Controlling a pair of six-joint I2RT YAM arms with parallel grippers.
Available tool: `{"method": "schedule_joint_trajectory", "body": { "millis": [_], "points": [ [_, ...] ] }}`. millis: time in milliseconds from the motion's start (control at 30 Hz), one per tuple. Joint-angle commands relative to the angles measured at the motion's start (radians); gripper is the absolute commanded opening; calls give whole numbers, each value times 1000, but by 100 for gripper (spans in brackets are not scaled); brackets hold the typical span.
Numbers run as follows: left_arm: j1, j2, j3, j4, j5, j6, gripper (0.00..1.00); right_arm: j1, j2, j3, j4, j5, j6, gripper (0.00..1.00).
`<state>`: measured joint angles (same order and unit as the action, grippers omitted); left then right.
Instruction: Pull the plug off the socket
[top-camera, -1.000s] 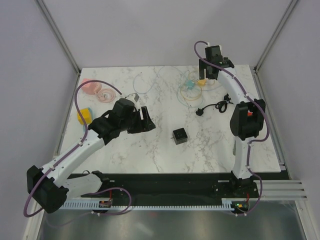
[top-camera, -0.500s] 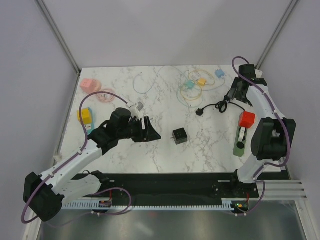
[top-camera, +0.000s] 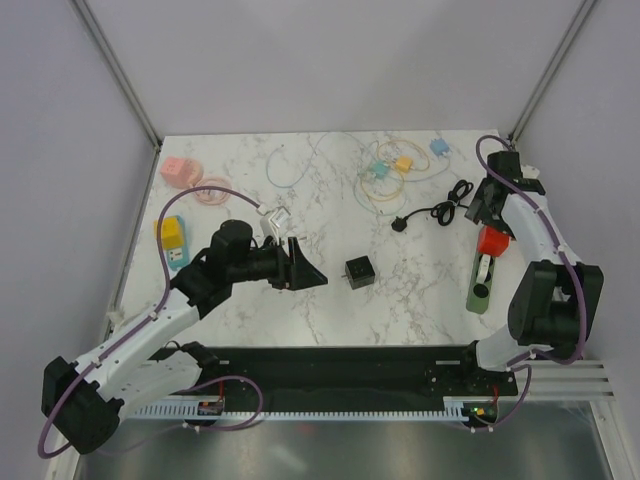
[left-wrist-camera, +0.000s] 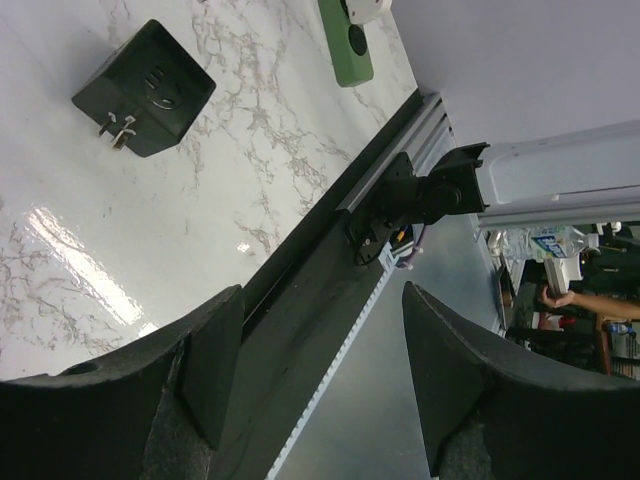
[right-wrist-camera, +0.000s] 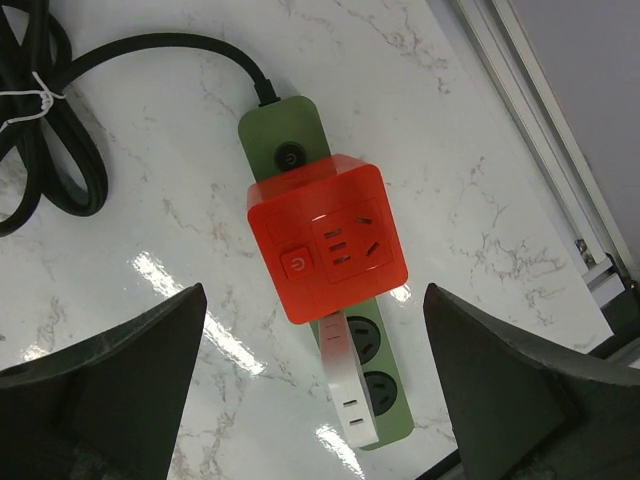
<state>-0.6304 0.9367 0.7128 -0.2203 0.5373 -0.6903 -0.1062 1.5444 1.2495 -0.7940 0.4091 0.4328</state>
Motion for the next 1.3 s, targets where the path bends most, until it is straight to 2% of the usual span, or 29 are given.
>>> {"method": "schedule_joint_trajectory", "body": {
  "millis": [0, 200, 267, 300, 367, 400, 433, 567, 600, 633, 833, 967, 1033, 1067, 1167, 1200, 1267],
  "points": [
    [-5, -24, -12, 39, 59, 43, 72, -4, 63, -10, 2, 53, -45, 98],
    [-5, -30, -24, 22, 58, 48, 72, -21, 155, 16, 38, 8, -66, 98],
    [-5, -26, -24, 18, 59, 48, 71, -20, 155, 8, 58, -18, -62, 94],
    [-5, -18, -24, 18, 59, 46, 71, -20, 154, 2, 62, -21, -62, 85],
    [-5, -6, -21, 18, 61, 44, 69, -20, 146, -19, 79, -29, -68, 76],
    [-5, 0, -19, 16, 62, 44, 69, -20, 143, -25, 82, -29, -77, 60],
    [-5, 13, -16, 16, 64, 44, 68, -18, 140, -38, 84, -24, -78, 52],
    [-11, 39, 5, 18, 53, 40, 65, -10, 80, -82, 113, -94, -69, 34],
    [-12, 46, 11, 16, 47, 38, 64, -7, 71, -94, 114, -110, -62, 18],
    [-17, 56, 17, 18, 41, 34, 63, -4, 57, -102, 116, -125, -45, 13],
    [-67, 91, 45, 33, -25, 3, 62, 130, -32, -114, 101, -141, -20, 4],
    [-142, 117, 56, 55, -75, -28, 61, 168, -75, -137, 105, -179, 15, 4],
    [-190, 131, 68, 59, -103, -37, 61, 166, -107, -150, 113, -127, 17, 11],
    [-204, 135, 70, 61, -111, -40, 61, 166, -116, -150, 110, -104, 5, 27],
    [-248, 140, 74, 59, -140, -46, 61, 166, -144, -154, 79, -55, -8, 46],
    [-255, 139, 73, 61, -145, -48, 61, 168, -148, -165, 72, -50, -8, 58],
    [-267, 134, 65, 64, -158, -49, 61, 166, -165, -182, 53, -29, -5, 74]
  ]
}}
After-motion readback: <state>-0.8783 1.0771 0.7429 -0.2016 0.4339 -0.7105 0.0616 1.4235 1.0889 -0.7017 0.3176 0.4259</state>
